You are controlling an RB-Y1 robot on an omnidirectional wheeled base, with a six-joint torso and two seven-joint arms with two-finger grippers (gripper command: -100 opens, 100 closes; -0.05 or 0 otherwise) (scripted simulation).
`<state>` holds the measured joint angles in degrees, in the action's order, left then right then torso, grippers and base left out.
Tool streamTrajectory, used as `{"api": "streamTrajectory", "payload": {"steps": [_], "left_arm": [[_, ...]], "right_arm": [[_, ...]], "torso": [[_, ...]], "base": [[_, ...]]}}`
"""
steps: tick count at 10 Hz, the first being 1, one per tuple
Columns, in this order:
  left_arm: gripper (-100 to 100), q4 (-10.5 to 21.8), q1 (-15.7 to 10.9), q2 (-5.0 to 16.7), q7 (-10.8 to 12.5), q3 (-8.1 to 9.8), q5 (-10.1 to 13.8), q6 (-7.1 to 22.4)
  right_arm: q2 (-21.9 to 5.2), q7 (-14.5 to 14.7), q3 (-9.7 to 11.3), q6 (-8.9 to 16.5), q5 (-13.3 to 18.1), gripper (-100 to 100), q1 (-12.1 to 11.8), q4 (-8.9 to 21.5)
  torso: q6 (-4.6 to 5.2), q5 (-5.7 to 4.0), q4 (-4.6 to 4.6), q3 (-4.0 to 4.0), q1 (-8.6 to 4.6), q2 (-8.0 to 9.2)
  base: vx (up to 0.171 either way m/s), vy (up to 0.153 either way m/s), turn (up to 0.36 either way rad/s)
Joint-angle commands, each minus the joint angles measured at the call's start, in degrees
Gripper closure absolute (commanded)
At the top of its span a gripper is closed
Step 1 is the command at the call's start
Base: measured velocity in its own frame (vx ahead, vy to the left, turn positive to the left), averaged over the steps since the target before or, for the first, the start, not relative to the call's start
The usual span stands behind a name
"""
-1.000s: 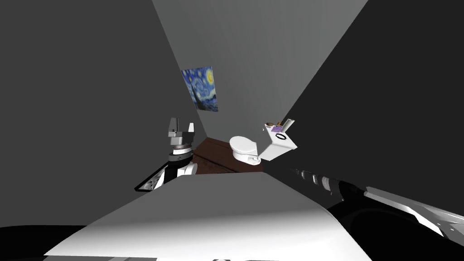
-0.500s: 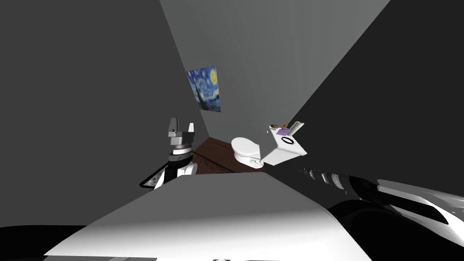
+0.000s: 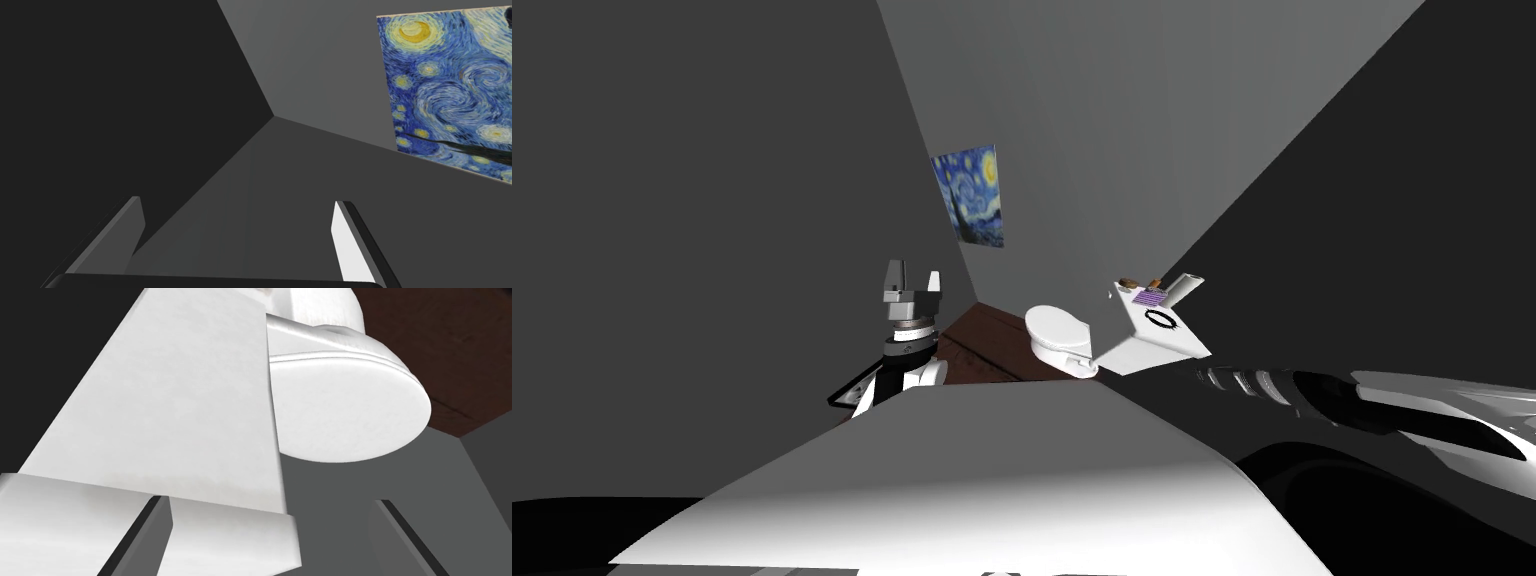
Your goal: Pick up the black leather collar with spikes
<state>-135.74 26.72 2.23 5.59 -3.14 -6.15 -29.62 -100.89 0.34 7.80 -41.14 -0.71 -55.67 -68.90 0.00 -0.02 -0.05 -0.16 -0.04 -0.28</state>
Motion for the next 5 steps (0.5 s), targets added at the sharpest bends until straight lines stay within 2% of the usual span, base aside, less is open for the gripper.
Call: {"api": "streamTrajectory", "payload": {"steps": [1,3,5], "left_arm": [[0,0.00,0.00,0.00,0.00,0.00,0.00,0.00],[0,0.00,0.00,0.00,0.00,0.00,0.00,0.00],[0,0.00,0.00,0.00,0.00,0.00,0.00,0.00]], "right_arm": [[-2.86,-0.01,0.51,-0.58,0.09,-100,-0.72,1.44],[-6.63,0.07,0.95,-1.00,0.20,-100,-1.32,2.49],[-7.10,0.07,0.95,-1.00,-0.35,-100,-2.74,2.49]], "torso": [[0.00,0.00,0.00,0.00,0.00,0.00],[0.02,0.00,0.00,0.00,0.01,0.01],[0.02,-0.01,0.00,0.01,0.02,0.02]], "base": [[0.063,-0.025,0.119],[0.058,-0.020,0.074],[0.041,-0.016,0.040]]}}
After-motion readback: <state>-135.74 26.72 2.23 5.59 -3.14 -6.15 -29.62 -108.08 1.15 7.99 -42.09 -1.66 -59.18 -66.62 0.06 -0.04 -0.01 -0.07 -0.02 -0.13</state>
